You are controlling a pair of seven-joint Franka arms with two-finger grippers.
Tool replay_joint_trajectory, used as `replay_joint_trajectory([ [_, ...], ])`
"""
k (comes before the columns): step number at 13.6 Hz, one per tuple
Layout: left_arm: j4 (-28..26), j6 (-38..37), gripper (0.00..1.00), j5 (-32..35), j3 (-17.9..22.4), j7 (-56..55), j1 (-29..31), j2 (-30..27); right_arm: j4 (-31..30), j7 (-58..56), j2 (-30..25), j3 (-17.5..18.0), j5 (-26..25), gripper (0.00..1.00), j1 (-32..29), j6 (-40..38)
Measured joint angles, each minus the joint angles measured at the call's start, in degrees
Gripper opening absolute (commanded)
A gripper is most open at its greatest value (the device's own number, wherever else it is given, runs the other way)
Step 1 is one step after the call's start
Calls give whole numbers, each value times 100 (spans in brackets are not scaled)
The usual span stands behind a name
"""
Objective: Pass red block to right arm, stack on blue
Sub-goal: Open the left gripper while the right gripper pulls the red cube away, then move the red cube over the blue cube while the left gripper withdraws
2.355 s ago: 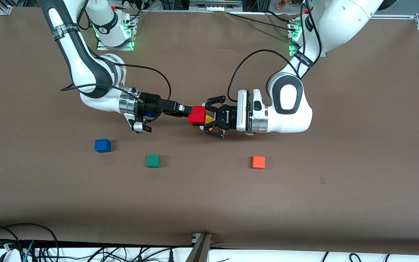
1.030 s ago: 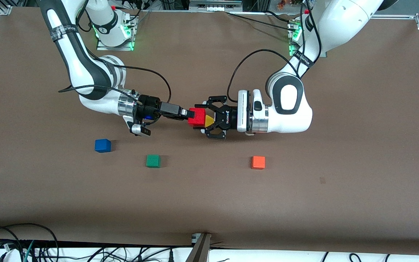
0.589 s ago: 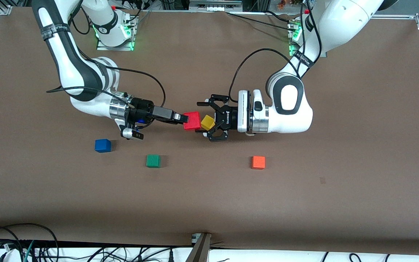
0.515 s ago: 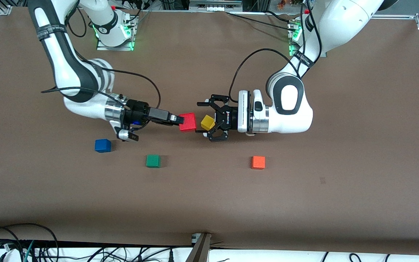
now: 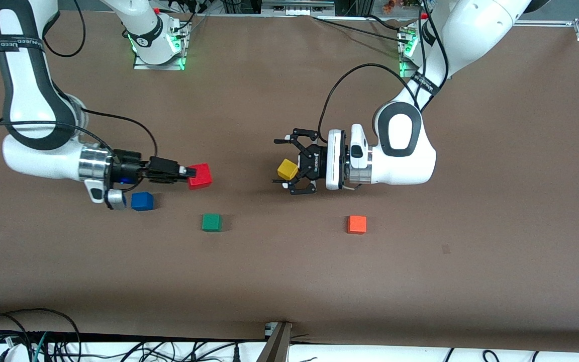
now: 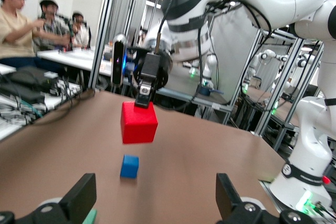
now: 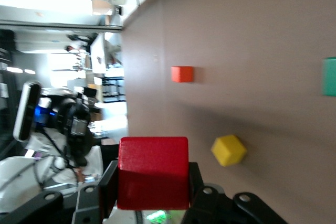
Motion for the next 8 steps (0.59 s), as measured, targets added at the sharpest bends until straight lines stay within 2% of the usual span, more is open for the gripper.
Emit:
replay_joint_trajectory([
  [3, 24, -35, 100, 1125, 6, -1195, 85, -189, 50, 175, -241, -273, -1466, 0, -1, -108],
  [8, 13, -305, 100, 2844, 50, -2668, 235, -333, -49, 1087, -1108, -319, -3935, 0, 4, -2],
])
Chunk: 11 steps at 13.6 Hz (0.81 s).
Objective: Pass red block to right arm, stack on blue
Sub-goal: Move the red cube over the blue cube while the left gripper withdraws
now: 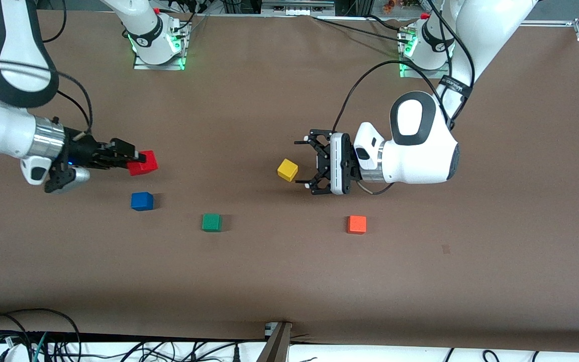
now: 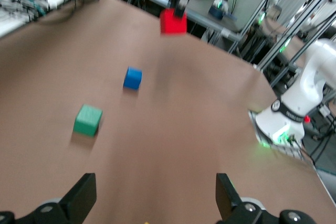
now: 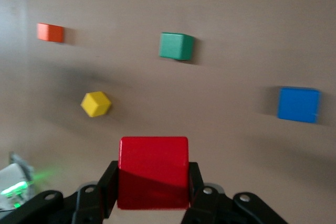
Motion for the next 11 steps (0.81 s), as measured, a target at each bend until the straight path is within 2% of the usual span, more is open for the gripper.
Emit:
replay_joint_trajectory([
  [2, 2, -270, 100, 677, 14, -641, 82, -3, -389, 76, -359, -3, -641, 0, 1, 363],
  [5, 10, -751, 100, 1886, 16, -1943, 180, -65, -1373, 86, -789, -6, -1183, 0, 2, 1349],
  [8, 103, -1421, 100, 2885, 30, -3222, 261, -207, -2177, 86, -904, -3, -1433, 0, 8, 2400],
  [11, 561, -2298, 100, 3743, 113, -4295, 396, -297, -2577, 86, -822, 9, -1474, 0, 25, 3303],
])
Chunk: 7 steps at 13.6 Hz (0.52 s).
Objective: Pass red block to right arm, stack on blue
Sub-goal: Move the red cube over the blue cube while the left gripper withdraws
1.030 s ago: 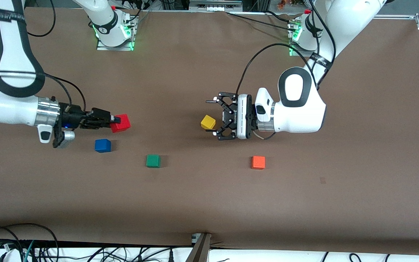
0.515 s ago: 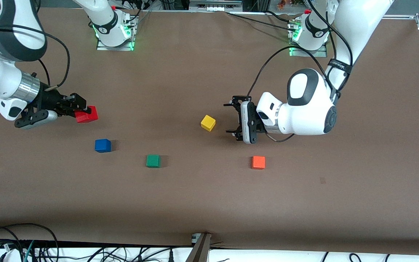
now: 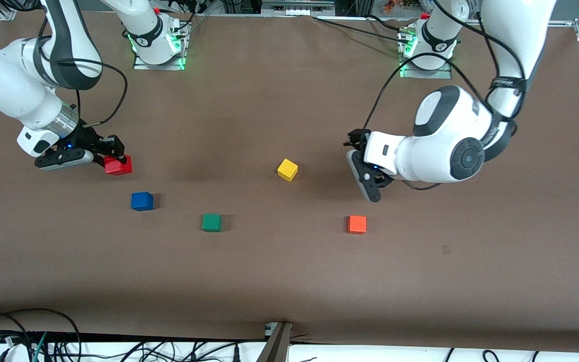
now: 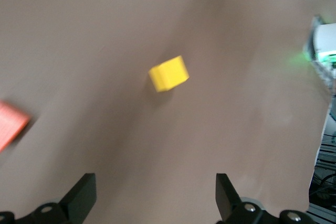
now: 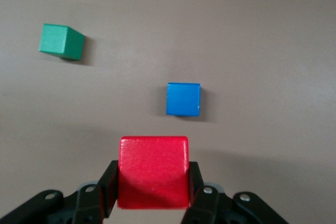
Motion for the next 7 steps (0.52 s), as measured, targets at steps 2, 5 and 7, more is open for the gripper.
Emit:
replay_joint_trajectory([
  [2, 310, -484, 100, 560, 28, -698, 65, -27, -153, -10, 226, 12, -13, 0, 24, 638],
  [5, 566, -870, 100, 1248, 122, -1362, 98, -50, -180, -23, 778, 31, -26, 0, 86, 1389],
  [7, 888, -1058, 100, 1589, 225, -1573, 109, -64, -122, -23, 1030, 38, -27, 0, 147, 1629],
])
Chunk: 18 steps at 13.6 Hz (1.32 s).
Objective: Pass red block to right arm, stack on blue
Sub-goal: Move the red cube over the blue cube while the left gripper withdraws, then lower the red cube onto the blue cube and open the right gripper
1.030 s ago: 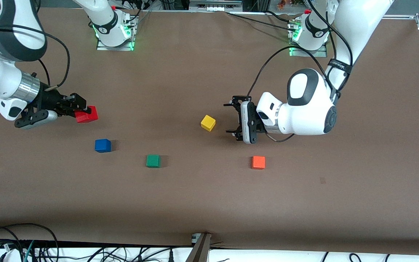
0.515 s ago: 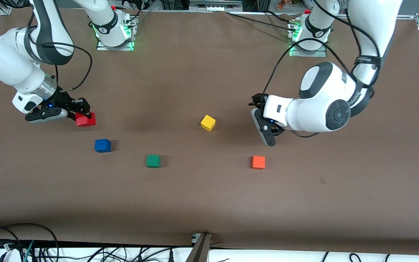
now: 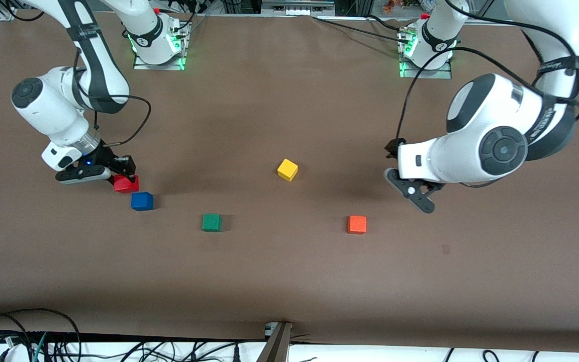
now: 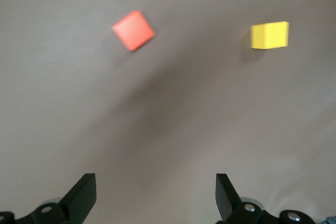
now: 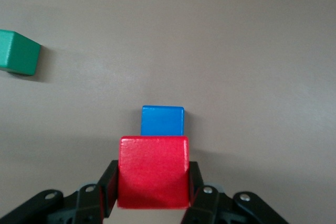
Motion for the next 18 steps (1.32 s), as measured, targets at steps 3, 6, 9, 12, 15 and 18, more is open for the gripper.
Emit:
replay_joint_trajectory([
  [3, 354, -264, 100, 55, 216, -599, 16, -101, 166, 0, 273, 3, 0, 0, 77, 232],
  [6, 422, -319, 100, 132, 512, -1415, 12, -442, 204, 0, 512, 3, 0, 0, 112, 518],
  [9, 356, -291, 100, 142, 1410, -1621, -395, -838, 220, 0, 624, 2, 0, 0, 113, 638],
  [12, -477, 37, 100, 142, 1931, -1775, -740, -1532, 227, 3, 686, 0, 0, 0, 113, 722],
  [15, -1637, 418, 100, 30, 2029, -1811, -582, -2464, 231, 5, 717, -2, 0, 0, 113, 746],
  [18, -2276, 501, 100, -256, 2032, -1798, -208, -3065, 233, 6, 724, -3, 0, 0, 113, 758],
])
